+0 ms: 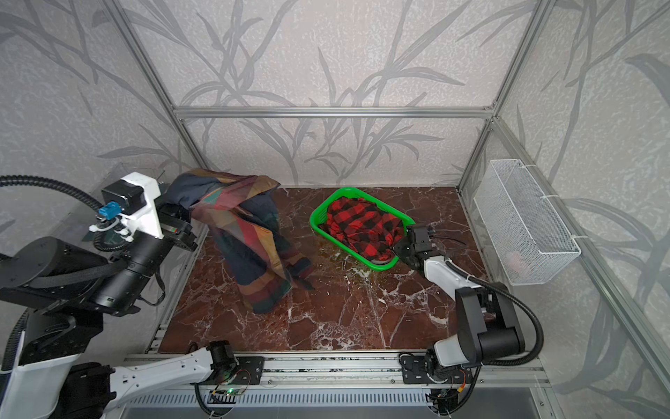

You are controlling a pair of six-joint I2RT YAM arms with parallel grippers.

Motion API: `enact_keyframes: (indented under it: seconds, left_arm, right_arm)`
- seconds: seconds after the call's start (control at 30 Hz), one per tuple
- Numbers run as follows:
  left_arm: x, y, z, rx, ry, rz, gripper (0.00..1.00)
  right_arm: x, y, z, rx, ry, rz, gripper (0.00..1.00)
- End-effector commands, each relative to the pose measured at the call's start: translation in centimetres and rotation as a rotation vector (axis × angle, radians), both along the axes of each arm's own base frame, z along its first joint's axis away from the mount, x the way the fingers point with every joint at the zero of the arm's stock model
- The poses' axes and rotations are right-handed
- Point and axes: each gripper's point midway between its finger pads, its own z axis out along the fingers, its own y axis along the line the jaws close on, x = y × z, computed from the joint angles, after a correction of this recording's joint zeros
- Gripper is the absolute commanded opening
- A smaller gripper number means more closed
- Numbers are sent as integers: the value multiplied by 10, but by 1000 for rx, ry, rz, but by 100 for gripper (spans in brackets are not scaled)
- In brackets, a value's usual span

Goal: Fold and stack the long sleeve shirts
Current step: 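Push the green basket farther away with the right gripper while the left holds the shirt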

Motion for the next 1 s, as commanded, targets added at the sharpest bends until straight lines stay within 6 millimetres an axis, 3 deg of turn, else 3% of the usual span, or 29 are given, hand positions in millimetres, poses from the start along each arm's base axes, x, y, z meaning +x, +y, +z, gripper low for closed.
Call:
enact_keyframes:
  seconds: [0.0, 0.07, 0.2, 0.47, 0.7, 0.97]
  left_arm:
    - [3, -18, -3, -22, 12, -56, 0]
    - [5, -25, -6, -20, 23, -73, 0]
    - [9, -38, -14, -9, 45, -103, 0]
    - [9, -48, -20, -20, 74, -144, 0]
    - [8, -52, -23, -22, 98, -165, 0]
    - [13, -58, -29, -14, 117, -163, 0]
  right_arm:
    - [-38, -65, -4, -66, -41, -376, 0]
    - [-57, -84, -2, -82, -67, -477, 0]
    - [-89, -111, -15, -12, -62, -664, 0]
    - [-119, -143, -27, 48, -75, -900, 0]
    - [-101, -162, -36, 72, -62, -909, 0]
    - [-53, -174, -29, 11, -36, -778, 0]
